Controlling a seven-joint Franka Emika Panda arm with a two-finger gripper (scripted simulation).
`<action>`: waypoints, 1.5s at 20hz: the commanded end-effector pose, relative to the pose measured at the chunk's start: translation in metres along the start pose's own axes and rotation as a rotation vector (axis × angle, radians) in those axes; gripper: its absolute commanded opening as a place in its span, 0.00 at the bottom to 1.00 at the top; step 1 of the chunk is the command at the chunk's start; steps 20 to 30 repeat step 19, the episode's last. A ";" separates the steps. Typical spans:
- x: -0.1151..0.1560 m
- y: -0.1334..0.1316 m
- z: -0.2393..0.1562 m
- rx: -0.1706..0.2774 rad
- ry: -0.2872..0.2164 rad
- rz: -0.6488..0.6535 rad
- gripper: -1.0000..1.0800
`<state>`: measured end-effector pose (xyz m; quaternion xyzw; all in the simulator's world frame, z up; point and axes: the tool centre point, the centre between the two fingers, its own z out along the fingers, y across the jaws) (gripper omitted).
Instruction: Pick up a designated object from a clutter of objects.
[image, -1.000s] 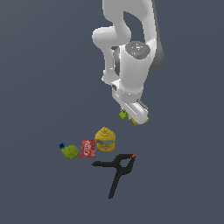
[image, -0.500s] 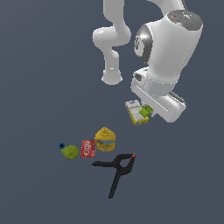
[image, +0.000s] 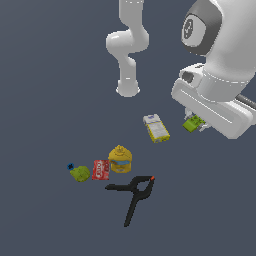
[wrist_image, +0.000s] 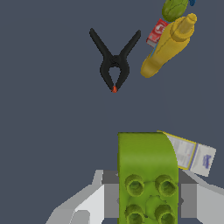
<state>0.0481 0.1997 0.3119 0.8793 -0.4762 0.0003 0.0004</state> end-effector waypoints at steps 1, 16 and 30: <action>-0.006 -0.012 -0.011 0.000 -0.001 0.000 0.00; -0.020 -0.044 -0.039 0.000 -0.001 0.000 0.00; -0.020 -0.045 -0.040 0.000 -0.001 0.000 0.00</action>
